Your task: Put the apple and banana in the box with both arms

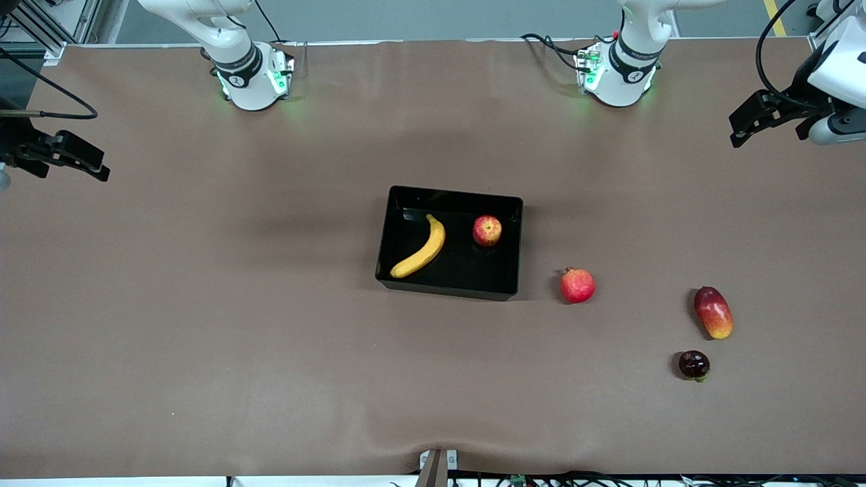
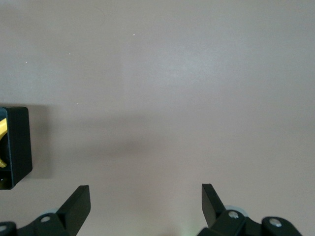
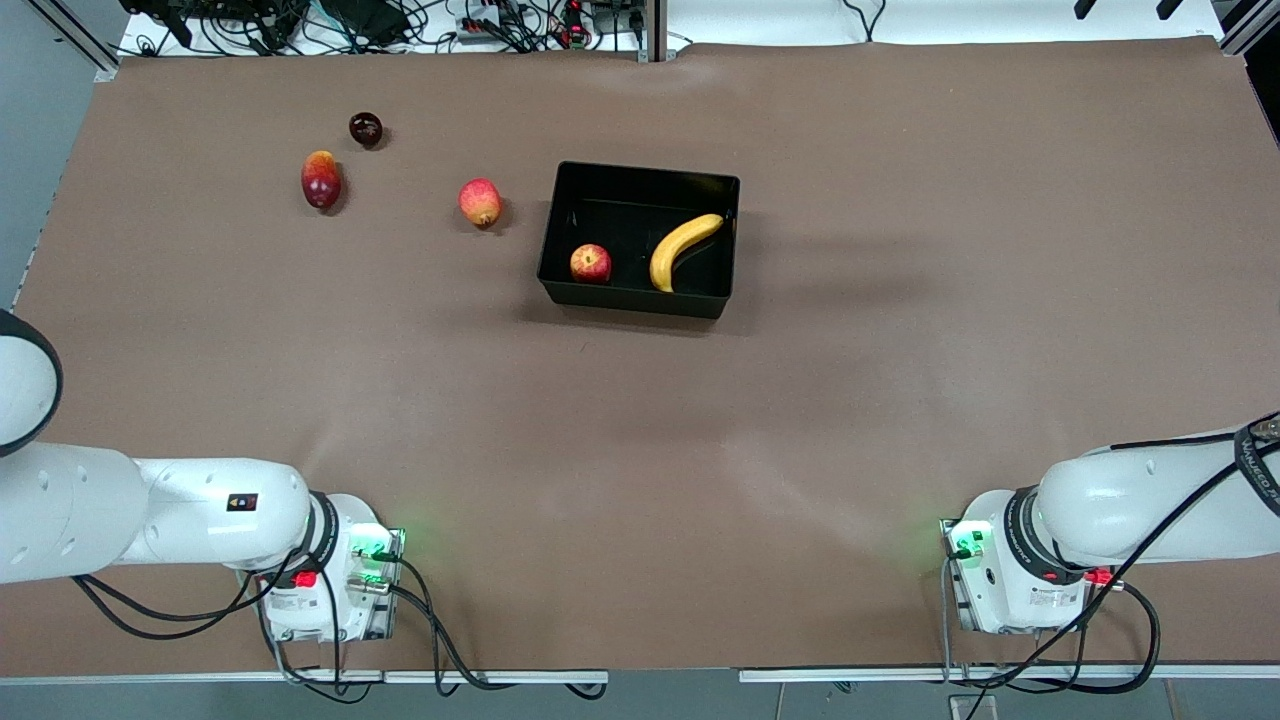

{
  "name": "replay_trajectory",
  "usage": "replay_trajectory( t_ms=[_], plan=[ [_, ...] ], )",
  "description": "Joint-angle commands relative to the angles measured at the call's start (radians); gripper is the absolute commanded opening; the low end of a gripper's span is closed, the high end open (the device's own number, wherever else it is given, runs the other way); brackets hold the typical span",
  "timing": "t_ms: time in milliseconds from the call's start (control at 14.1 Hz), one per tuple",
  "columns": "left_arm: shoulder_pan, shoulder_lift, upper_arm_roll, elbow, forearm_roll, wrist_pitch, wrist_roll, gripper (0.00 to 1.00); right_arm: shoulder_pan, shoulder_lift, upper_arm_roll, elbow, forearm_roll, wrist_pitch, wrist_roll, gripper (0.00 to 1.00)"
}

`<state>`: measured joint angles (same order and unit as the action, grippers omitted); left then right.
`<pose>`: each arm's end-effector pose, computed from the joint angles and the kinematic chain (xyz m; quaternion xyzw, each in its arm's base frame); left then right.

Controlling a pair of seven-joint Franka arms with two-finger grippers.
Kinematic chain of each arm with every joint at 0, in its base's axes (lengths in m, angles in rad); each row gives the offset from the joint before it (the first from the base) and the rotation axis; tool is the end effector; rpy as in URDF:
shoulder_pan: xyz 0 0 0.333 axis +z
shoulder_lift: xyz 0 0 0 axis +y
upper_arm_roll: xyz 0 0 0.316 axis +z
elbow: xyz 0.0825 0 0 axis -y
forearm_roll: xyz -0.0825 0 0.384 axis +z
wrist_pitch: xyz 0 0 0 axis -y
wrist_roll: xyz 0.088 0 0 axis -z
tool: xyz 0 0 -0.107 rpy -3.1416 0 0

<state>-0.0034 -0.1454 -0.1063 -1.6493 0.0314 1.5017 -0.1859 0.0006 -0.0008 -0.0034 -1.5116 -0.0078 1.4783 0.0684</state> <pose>0.4984 -0.0558 0.6581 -0.9989 -0.0397 -0.0019 0.0233 0.5451 -0.0024 0.6446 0.9992 -0.0359 -0.0161 0.0044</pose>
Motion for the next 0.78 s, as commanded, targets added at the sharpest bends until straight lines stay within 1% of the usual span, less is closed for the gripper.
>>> replay_trajectory(
  t_ms=[0, 142, 708],
  plan=[
    [0.029, 0.006, 0.011, 0.006, -0.056, 0.008, 0.008, 1.0, 0.005, 0.002, 0.002, 0.007, -0.017, -0.009, -0.002, 1.0],
    [0.036, 0.029, 0.011, 0.035, -0.051, 0.005, 0.01, 1.0, 0.005, 0.002, 0.002, 0.007, -0.017, -0.009, -0.002, 1.0],
    [0.033, 0.064, 0.01, 0.059, -0.044, 0.005, 0.006, 1.0, 0.005, 0.002, 0.002, 0.007, -0.017, -0.009, -0.002, 1.0]
  ],
)
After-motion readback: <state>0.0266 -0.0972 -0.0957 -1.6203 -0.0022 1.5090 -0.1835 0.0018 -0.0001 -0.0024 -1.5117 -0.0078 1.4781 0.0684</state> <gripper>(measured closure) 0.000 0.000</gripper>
